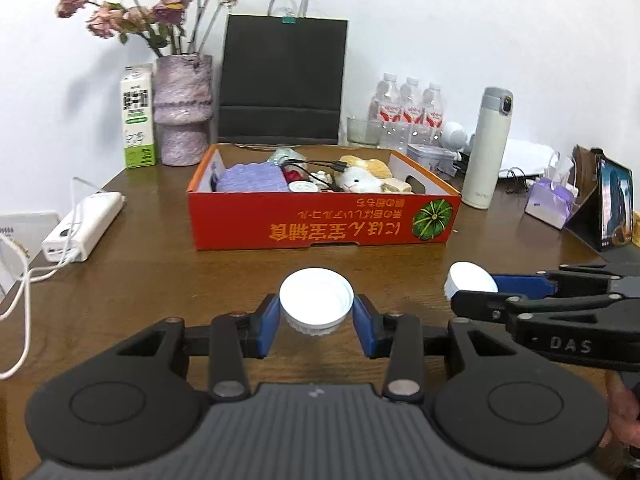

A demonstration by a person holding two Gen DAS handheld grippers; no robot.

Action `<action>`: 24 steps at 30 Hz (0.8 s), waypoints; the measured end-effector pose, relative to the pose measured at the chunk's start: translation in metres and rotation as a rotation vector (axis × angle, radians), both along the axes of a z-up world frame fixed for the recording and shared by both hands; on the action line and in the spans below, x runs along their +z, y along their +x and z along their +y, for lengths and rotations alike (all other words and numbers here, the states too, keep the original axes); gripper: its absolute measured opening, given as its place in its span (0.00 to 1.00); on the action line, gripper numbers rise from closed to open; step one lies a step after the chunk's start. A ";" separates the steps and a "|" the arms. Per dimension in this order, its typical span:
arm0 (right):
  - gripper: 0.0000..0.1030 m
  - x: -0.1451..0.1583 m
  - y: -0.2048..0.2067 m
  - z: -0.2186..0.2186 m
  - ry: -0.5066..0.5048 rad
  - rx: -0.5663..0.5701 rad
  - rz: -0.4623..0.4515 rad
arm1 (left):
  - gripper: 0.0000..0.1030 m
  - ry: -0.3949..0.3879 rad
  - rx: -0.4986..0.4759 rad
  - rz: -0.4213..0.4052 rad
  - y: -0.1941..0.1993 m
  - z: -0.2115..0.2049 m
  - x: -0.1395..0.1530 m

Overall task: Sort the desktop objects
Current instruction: 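Grasp a white bottle cap with the right tool while the left tool grasps the last white cap, then carry both white caps into the orange box and release them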

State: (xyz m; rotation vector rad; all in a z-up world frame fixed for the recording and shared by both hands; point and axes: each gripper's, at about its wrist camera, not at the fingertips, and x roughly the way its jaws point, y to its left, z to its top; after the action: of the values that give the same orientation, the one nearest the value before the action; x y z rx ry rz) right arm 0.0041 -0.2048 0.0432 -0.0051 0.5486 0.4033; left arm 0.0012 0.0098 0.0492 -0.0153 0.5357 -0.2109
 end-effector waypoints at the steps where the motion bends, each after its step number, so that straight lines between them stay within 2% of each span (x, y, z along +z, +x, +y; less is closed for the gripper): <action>1: 0.37 0.004 -0.004 0.000 0.001 0.003 -0.008 | 0.39 -0.004 0.006 -0.008 -0.003 0.002 0.002; 4: 0.37 0.009 -0.015 -0.001 0.033 0.010 -0.054 | 0.39 -0.011 0.007 -0.053 -0.007 0.010 0.014; 8: 0.37 0.016 0.000 -0.007 0.090 0.015 -0.026 | 0.39 -0.008 0.015 -0.056 0.016 0.015 0.034; 11: 0.37 0.042 0.021 -0.007 0.094 0.041 -0.057 | 0.39 -0.008 -0.033 -0.058 0.052 0.018 0.061; 14: 0.38 0.074 0.057 -0.004 0.082 0.062 -0.056 | 0.39 -0.012 -0.074 0.007 0.106 0.018 0.080; 16: 0.38 0.088 0.092 0.000 0.073 0.047 -0.029 | 0.39 -0.026 -0.077 0.075 0.146 0.018 0.083; 18: 0.38 0.091 0.135 0.005 0.077 0.028 0.049 | 0.39 -0.008 -0.052 0.118 0.182 0.016 0.077; 20: 0.38 0.083 0.174 0.009 0.084 0.017 0.127 | 0.39 0.025 -0.007 0.154 0.211 0.017 0.065; 24: 0.38 0.059 0.225 0.017 0.067 -0.003 0.243 | 0.39 0.014 -0.036 0.236 0.239 0.023 0.040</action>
State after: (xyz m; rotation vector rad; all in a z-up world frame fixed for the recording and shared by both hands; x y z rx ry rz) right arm 0.2290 -0.1876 0.1020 0.1105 0.7741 0.4220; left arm 0.2405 0.0324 0.0897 -0.0169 0.7735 -0.2418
